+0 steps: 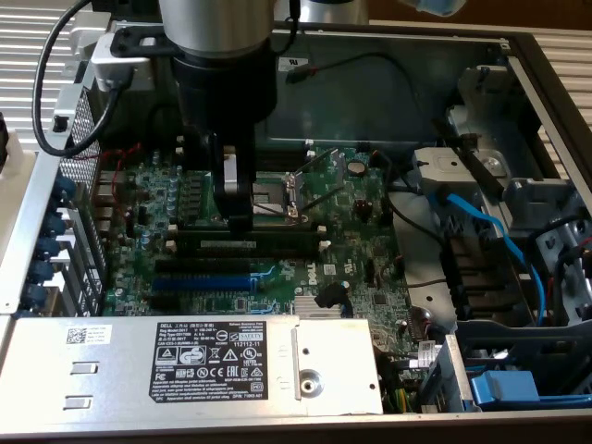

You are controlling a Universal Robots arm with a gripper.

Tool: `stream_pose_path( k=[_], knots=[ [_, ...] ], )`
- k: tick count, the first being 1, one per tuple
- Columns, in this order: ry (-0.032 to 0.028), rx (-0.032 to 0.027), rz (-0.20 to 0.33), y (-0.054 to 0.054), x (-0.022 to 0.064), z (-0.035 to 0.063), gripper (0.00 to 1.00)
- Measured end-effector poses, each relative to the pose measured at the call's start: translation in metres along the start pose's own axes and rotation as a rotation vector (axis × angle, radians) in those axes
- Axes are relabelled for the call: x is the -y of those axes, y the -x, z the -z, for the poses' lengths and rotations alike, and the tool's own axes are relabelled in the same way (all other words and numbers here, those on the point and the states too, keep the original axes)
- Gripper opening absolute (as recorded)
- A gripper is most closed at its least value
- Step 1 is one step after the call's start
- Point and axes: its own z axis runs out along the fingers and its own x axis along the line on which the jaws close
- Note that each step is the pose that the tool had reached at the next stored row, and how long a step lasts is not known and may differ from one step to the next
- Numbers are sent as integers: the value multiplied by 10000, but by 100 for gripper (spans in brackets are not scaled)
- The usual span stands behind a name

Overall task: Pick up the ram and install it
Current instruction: 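Insert the ram into the slot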

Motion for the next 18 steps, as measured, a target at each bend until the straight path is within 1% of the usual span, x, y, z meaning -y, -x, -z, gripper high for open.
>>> stream_pose_path(
  k=[11,12,13,15,18],
  knots=[
    [2,-3,1,-1,0,1,27],
    [2,-3,1,-1,0,1,24],
    [2,-3,0,-1,0,1,24],
    [2,-2,1,0,0,1,11],
    [2,-2,1,0,0,1,11]
  ],
)
